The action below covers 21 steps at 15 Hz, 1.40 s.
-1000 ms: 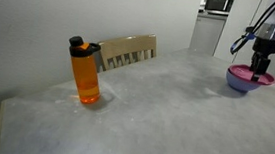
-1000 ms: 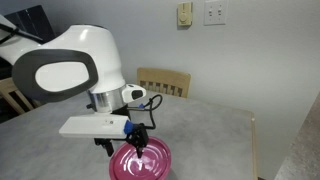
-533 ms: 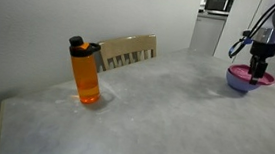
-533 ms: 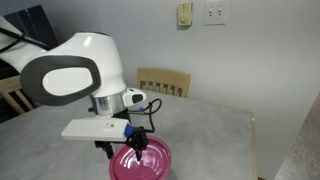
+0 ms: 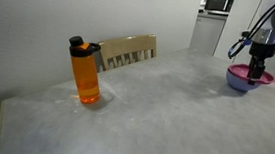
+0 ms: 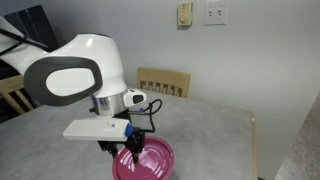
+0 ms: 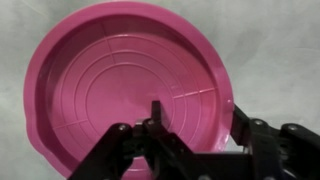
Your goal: Remove the pink object from the light blue bowl and put it on the table
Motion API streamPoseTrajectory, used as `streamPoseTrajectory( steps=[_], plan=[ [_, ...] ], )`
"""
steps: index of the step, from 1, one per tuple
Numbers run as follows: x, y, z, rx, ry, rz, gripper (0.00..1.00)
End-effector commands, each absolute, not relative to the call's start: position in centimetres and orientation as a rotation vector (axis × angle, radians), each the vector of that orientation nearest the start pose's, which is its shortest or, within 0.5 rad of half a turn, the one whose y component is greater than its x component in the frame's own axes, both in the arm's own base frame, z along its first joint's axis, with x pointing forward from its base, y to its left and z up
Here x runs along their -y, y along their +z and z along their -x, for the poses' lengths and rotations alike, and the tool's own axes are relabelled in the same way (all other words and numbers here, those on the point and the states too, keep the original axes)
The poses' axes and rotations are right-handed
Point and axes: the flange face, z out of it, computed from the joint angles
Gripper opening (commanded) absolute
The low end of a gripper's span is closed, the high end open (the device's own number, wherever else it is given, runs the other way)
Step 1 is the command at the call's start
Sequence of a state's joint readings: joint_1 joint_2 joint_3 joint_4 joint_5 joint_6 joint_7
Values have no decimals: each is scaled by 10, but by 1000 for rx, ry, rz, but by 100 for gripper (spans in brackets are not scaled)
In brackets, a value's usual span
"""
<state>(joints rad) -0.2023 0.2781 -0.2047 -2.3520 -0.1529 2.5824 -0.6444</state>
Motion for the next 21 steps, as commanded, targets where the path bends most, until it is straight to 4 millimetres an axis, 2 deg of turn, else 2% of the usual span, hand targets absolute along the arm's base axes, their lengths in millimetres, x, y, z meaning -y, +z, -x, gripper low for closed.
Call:
streamPoseTrajectory(
  steps=[1, 6, 14, 21],
  plan=[
    [205, 208, -471, 599, 193, 3178, 34],
    [203, 213, -475, 609, 177, 3182, 2],
    [190, 218, -484, 646, 159, 3174, 3],
    [181, 243, -495, 574, 105, 3286, 3]
  ],
)
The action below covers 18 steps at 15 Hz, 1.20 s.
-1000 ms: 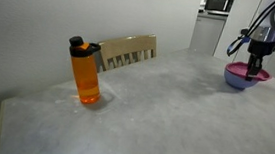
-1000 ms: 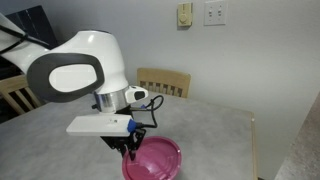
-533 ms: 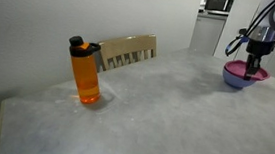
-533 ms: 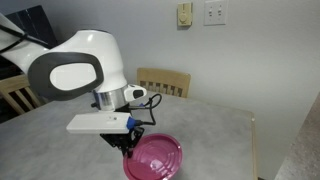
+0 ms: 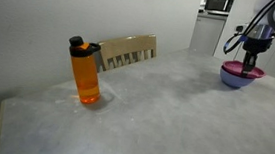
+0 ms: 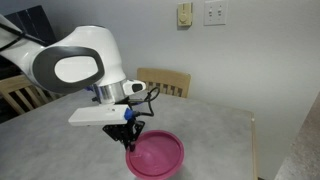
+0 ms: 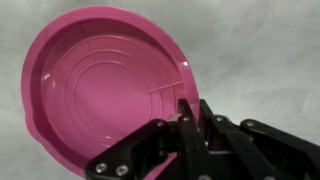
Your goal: Remove the pink object from the light blue bowl and put it on the table
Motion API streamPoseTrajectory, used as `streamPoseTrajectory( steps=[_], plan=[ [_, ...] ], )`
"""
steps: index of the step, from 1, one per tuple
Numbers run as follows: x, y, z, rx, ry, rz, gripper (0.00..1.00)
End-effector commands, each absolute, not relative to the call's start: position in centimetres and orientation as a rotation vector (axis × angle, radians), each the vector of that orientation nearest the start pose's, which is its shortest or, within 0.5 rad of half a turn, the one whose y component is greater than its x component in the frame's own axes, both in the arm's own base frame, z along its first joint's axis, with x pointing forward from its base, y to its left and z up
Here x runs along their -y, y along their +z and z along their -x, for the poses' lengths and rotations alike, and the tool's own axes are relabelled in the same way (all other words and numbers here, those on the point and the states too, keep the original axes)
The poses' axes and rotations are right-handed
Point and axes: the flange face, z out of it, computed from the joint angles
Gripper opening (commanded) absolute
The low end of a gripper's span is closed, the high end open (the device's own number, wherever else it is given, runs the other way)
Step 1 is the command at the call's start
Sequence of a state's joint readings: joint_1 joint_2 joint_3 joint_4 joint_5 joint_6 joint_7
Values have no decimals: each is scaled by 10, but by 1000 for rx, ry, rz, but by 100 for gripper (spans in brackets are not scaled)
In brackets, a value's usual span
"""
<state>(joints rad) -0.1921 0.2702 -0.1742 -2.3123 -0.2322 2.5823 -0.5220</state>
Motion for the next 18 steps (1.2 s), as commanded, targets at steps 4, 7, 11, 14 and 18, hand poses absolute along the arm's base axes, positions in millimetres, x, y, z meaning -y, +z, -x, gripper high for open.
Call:
streamPoseTrajectory(
  steps=[4, 7, 11, 14, 18],
  plan=[
    [165, 263, -504, 603, 55, 3345, 3],
    [147, 276, -510, 674, 18, 3347, 3],
    [115, 287, -521, 787, -39, 3316, 3],
    [76, 295, -529, 914, -71, 3287, 3],
    [12, 296, -542, 1083, -101, 3215, 3]
  ],
)
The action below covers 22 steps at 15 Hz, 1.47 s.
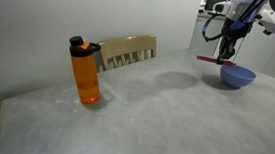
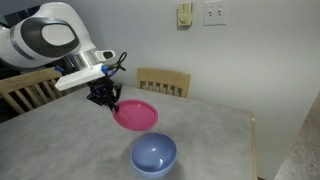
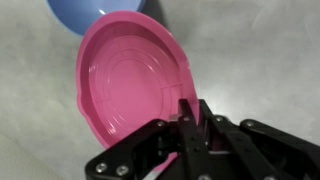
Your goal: Remove the pink object from the light blue bowl and put it on the table
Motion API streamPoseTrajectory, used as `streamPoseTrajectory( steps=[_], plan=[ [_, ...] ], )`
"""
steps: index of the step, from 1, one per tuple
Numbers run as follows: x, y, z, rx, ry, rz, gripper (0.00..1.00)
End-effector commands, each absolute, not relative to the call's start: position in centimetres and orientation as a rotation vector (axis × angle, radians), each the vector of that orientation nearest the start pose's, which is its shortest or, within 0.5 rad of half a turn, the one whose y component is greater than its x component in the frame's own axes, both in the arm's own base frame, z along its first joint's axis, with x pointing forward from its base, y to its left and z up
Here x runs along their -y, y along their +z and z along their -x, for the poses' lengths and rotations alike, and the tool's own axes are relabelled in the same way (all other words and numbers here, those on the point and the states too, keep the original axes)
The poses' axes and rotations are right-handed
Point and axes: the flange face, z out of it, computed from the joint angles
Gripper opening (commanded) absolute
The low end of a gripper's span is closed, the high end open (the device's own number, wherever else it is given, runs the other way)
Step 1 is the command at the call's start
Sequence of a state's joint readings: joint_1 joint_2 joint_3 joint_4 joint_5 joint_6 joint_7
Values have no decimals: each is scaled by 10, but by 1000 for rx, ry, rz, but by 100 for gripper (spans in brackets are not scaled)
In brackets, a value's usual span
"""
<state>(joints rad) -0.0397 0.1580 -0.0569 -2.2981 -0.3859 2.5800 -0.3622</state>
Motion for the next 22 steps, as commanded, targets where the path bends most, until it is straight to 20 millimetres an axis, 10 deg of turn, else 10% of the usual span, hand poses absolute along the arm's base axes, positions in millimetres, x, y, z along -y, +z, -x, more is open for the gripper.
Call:
streamPoseTrajectory(
  steps=[1, 11, 22],
  plan=[
    [-6, 294, -546, 1115, -105, 3193, 3],
    [-91, 257, -556, 1075, -101, 3151, 3],
    [-149, 163, -594, 348, -128, 2998, 3]
  ],
)
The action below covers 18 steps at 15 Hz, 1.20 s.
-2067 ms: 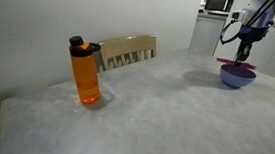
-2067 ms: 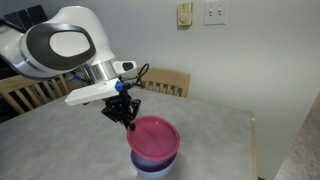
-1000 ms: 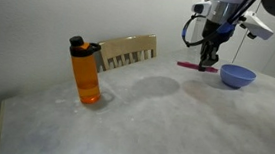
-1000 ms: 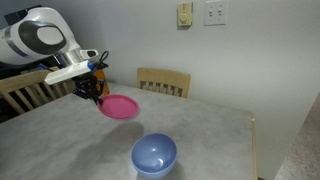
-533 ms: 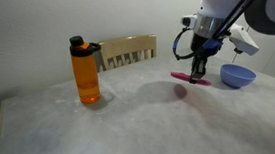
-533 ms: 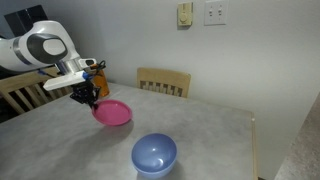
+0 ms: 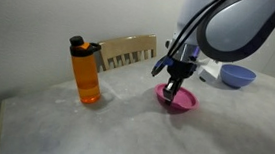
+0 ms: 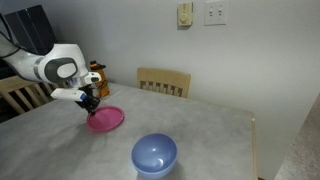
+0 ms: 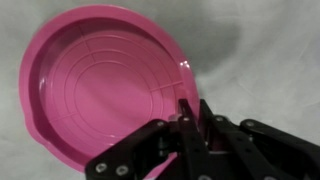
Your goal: Remove the pink object from the light blue bowl and put it on the table
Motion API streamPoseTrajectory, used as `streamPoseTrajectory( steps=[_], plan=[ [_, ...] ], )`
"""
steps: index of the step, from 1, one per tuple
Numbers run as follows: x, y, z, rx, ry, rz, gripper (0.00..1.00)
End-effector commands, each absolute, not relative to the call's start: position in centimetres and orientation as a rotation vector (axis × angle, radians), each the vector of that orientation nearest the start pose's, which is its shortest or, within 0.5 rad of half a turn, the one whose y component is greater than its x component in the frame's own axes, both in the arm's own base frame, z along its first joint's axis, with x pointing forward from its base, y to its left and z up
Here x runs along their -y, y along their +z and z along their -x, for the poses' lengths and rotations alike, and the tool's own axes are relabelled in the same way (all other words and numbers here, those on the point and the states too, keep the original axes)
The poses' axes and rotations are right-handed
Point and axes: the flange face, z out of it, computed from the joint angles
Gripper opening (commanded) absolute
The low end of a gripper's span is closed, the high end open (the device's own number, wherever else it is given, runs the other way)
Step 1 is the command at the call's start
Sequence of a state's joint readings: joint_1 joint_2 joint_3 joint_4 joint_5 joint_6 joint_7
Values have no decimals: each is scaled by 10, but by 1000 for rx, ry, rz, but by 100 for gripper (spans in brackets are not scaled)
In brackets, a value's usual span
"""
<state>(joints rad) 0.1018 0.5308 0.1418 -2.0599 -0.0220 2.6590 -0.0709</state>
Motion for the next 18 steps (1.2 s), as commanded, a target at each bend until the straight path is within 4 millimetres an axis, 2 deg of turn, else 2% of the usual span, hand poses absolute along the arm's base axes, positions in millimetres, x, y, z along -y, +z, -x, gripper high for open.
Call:
streamPoseTrajectory(
  steps=[1, 5, 7, 8, 11, 15, 17, 18],
  plan=[
    [-151, 159, -596, 316, -138, 2987, 3],
    [-151, 152, -604, 251, -152, 2983, 3],
    [-151, 156, -607, 243, -156, 2992, 21],
    [-151, 158, -608, 247, -159, 2996, 37],
    [-154, 166, -607, 273, -167, 2995, 58],
    [-163, 186, -597, 279, -149, 3014, 86],
    [-169, 199, -592, 267, -136, 3035, 98],
    [-172, 205, -588, 251, -119, 3053, 100]
  ],
)
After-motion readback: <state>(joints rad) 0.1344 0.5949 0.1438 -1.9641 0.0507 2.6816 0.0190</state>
